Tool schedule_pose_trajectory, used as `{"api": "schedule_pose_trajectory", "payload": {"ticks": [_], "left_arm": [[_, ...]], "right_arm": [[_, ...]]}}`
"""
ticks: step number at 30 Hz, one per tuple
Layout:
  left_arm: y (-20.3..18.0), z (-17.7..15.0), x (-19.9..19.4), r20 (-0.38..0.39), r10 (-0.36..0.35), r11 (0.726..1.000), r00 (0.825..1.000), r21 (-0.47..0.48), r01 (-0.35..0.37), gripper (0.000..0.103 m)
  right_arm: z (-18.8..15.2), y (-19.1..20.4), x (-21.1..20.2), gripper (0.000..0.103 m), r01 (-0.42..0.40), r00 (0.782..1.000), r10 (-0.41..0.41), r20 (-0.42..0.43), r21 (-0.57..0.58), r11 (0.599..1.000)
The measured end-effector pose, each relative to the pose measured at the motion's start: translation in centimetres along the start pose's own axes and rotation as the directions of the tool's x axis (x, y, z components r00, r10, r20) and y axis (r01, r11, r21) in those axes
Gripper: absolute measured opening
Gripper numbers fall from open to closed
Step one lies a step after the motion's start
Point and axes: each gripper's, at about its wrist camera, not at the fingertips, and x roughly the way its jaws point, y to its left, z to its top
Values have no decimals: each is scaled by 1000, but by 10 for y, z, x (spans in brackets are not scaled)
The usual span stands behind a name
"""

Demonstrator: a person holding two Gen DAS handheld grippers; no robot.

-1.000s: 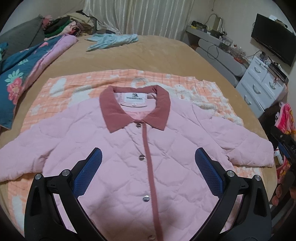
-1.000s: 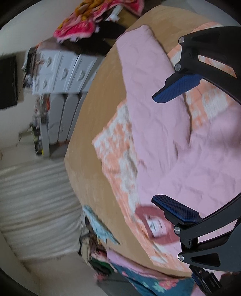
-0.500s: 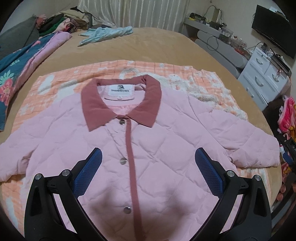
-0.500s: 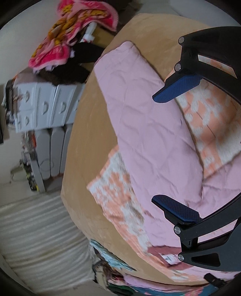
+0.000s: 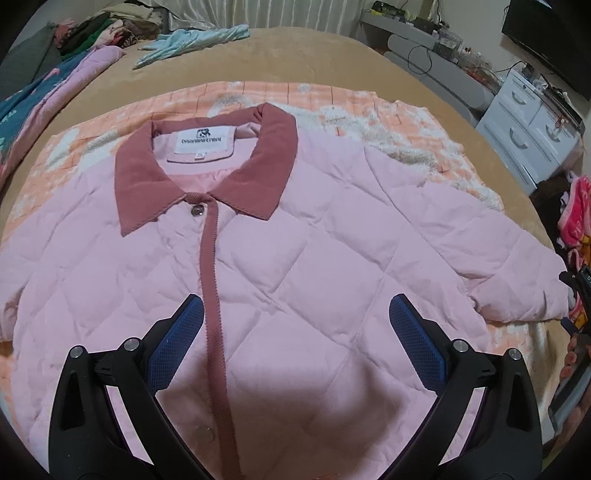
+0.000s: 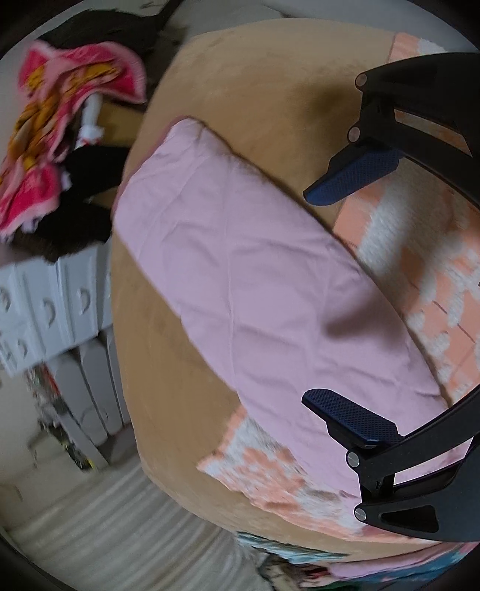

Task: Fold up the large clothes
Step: 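Move the right tool toward the jacket sleeve beside the right tool, then grasp the sleeve cuff with the right tool and lift it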

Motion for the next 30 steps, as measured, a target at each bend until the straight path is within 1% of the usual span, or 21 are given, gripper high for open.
{"api": "schedule_pose_trajectory", "payload": {"ticks": [6, 11, 14, 17, 18, 19, 20, 21, 22, 23, 24, 26, 27, 28, 29, 30], "left_arm": [[3, 2, 12, -10, 16, 1000, 1000, -11, -16, 94], [10, 8, 12, -4, 10, 1000, 1000, -28, -11, 94], [15, 11, 9, 7, 14, 1000, 1000, -23, -14, 94], [20, 13, 4, 13, 8, 1000, 1000, -26, -8, 94], [22, 13, 2, 19, 7, 1000, 1000, -26, -7, 94], [22, 14, -1, 26, 8, 1000, 1000, -23, -7, 94], [23, 14, -3, 32, 9, 1000, 999, -19, -8, 94], [24, 16, -6, 40, 14, 1000, 999, -14, -14, 94], [24, 16, -8, 41, 17, 1000, 999, -12, -16, 94], [25, 17, -10, 41, 17, 1000, 999, -14, -16, 94], [26, 18, -12, 43, 15, 1000, 999, -18, -14, 94], [29, 20, -19, 52, 7, 1000, 999, -29, -5, 94], [30, 21, -22, 57, 5, 1000, 998, -31, -4, 94], [31, 22, -26, 65, 5, 1000, 998, -31, -3, 94], [32, 22, -30, 72, 7, 999, 997, -32, -4, 94], [33, 23, -33, 77, 9, 999, 997, -32, -6, 94]], "right_arm": [[9, -32, 26, 99, 11, 999, -7, -33, 132, 991], [17, -53, 47, 99, -12, 998, 26, -58, 223, 975], [21, -62, 57, 99, -31, 998, 43, -41, 249, 968], [28, -67, 58, 99, -63, 998, 64, 5, 254, 965], [30, -69, 58, 97, -77, 997, 75, 19, 253, 964], [32, -72, 57, 81, -95, 995, 87, 44, 255, 962], [33, -77, 55, 60, -94, 995, 80, 61, 266, 959], [33, -82, 55, 54, -104, 994, 88, 71, 278, 955], [34, -86, 54, 45, -132, 990, 112, 83, 293, 947], [34, -87, 51, 38, -150, 987, 127, 96, 281, 948], [36, -84, 49, 35, -154, 986, 130, 107, 259, 954], [39, -71, 34, 24, -173, 977, 145, 153, 187, 967], [40, -67, 28, 23, -187, 972, 159, 171, 165, 968], [42, -59, 18, 19, -213, 963, 186, 196, 125, 969], [44, -50, 8, 18, -234, 953, 211, 219, 85, 969], [46, -45, 1, 17, -241, 947, 222, 231, 59, 969]]}}
